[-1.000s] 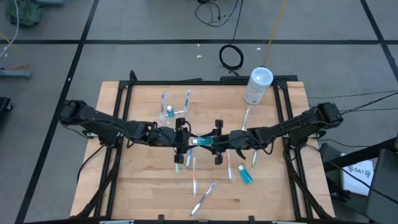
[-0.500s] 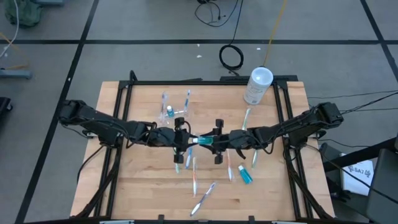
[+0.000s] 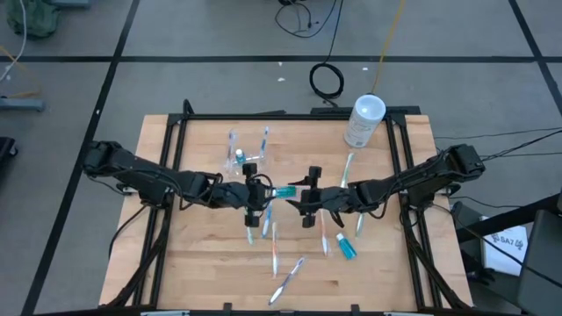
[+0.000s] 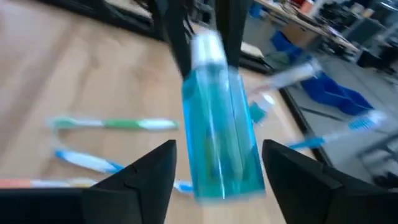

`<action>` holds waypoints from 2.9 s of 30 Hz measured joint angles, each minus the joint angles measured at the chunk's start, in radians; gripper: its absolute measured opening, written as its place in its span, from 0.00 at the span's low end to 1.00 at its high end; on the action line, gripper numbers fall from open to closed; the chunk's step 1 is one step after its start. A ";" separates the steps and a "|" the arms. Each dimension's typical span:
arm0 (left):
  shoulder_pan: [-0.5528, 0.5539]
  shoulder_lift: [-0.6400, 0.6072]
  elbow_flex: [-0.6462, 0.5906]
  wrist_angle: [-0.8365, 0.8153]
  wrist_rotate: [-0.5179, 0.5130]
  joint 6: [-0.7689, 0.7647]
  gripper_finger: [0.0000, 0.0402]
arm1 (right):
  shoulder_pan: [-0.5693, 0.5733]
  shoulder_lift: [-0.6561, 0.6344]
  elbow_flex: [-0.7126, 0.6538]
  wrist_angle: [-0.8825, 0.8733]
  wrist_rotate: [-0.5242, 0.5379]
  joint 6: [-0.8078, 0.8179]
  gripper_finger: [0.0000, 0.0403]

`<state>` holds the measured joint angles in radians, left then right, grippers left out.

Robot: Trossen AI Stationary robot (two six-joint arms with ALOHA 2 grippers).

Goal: Pick & Place toothbrushing station
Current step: Put the top blue mouthwash into the middle compartment of the transparent organizer

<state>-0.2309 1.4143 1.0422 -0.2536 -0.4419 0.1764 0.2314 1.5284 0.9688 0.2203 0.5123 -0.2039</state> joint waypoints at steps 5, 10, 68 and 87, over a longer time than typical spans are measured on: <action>0.045 0.000 0.166 -0.384 -0.038 -0.004 0.26 | -0.001 -0.005 0.000 -0.113 0.113 0.001 0.63; 0.125 -0.001 0.289 -0.693 -0.041 0.062 0.26 | -0.016 -0.005 -0.001 -0.211 0.114 0.001 0.63; 0.446 0.387 0.270 -0.917 -0.022 0.835 0.35 | -0.029 -0.005 -0.001 -0.203 0.112 -0.002 0.62; 0.408 0.378 0.353 -0.965 -0.030 0.782 0.46 | -0.029 -0.004 -0.001 -0.204 0.112 -0.018 0.62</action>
<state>0.1768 1.7925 1.3949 -1.2187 -0.4722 0.9581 0.2024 1.5242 0.9679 0.0162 0.6243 -0.2218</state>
